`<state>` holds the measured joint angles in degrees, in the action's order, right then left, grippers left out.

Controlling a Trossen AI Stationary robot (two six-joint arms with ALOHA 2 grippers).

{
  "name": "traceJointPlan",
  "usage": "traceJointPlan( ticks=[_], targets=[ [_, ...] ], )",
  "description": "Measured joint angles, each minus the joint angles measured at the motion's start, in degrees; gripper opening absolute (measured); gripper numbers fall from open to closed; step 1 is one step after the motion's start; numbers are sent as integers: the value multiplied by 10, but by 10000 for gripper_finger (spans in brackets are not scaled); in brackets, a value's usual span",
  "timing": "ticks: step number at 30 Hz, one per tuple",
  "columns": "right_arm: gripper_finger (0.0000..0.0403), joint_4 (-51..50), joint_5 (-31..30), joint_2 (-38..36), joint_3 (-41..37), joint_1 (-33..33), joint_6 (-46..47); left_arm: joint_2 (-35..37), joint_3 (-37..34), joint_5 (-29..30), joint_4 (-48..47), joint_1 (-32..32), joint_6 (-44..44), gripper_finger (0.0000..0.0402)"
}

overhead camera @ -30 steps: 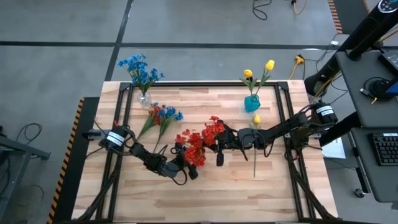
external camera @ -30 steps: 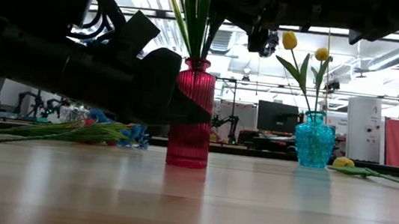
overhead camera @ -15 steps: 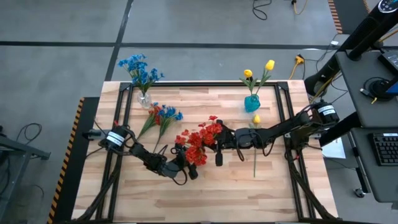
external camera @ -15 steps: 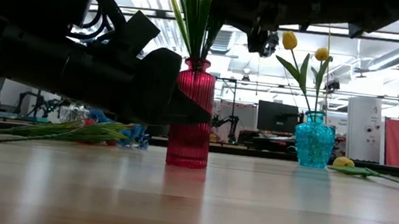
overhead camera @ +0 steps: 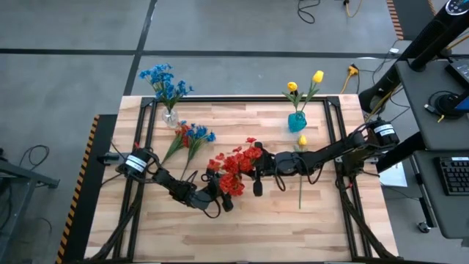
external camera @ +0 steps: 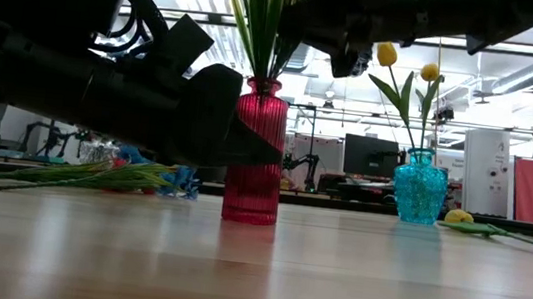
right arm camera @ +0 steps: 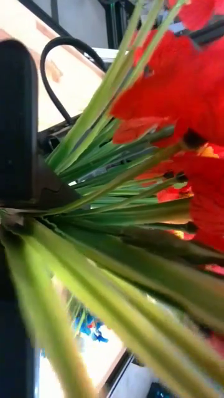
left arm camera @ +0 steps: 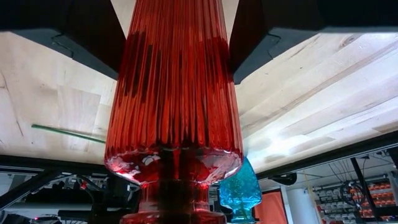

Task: Sort flowers into vase by color
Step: Put the right red flowers into the red vase

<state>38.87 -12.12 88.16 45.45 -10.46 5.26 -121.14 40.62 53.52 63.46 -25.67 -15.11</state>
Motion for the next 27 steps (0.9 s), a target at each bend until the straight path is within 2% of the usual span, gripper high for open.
traceJointPlan(
  ticks=[10,13,23,27],
  targets=[
    [13,-7,1,0,0,0,-12,0,0,0,0,0,0,229],
    [25,-9,1,0,0,0,-14,0,0,0,0,0,0,229],
    [157,-32,1,-11,0,-2,8,-1,0,1,0,0,0,229],
    [195,-55,1,-20,1,-4,15,-1,0,3,0,0,-2,229]
  ],
)
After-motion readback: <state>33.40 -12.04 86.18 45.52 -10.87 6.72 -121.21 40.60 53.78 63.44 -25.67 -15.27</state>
